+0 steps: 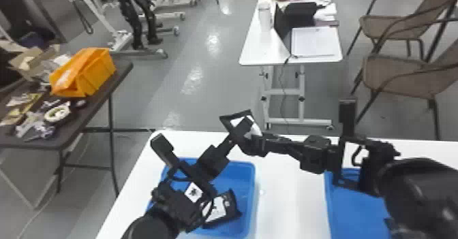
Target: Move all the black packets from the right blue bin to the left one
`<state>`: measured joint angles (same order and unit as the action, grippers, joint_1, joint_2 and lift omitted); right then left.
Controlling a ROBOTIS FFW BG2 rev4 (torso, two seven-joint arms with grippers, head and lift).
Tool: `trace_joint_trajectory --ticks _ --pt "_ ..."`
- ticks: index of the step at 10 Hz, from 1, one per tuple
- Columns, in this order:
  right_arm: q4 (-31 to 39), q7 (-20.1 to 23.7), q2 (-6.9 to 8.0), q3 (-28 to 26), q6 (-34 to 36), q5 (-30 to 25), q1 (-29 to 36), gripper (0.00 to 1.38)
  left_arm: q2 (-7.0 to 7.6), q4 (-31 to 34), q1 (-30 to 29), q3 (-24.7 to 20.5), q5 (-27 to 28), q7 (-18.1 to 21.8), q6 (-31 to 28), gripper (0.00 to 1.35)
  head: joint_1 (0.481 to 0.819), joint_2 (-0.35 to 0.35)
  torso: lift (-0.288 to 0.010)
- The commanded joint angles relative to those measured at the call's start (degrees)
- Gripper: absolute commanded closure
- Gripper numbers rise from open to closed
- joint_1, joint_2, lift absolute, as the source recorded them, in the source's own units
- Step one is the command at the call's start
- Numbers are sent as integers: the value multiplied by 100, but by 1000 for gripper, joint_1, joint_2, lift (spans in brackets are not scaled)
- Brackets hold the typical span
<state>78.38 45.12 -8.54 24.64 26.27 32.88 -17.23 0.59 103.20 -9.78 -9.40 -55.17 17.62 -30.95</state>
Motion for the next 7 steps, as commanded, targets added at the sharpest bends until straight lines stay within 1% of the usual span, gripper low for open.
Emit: trace_joint_trajectory --ticks 1,2,3,4,6,7 --pt "-77 6 2 58 -8 52 -17 1254 56 -19 82 35 -20 66 -104 291 695 254 0" --pt "-94 14 -7 58 -16 52 -17 1254 126 25 108 96 50 48 -139 792 695 253 0" --pt "-94 23 -7 49 -34 60 -8 1254 152 131 135 70 94 -215 -438 1263 695 250 0" --pt "-94 23 -7 49 -78 60 -8 1254 144 183 117 79 182 -224 -368 1216 695 247 0" --pt "-112 23 -7 49 -139 87 9 1254 126 183 38 176 191 -198 98 1216 695 245 0" --pt "-121 23 -7 40 -157 87 27 1254 82 192 12 176 191 -215 151 1216 695 247 0"
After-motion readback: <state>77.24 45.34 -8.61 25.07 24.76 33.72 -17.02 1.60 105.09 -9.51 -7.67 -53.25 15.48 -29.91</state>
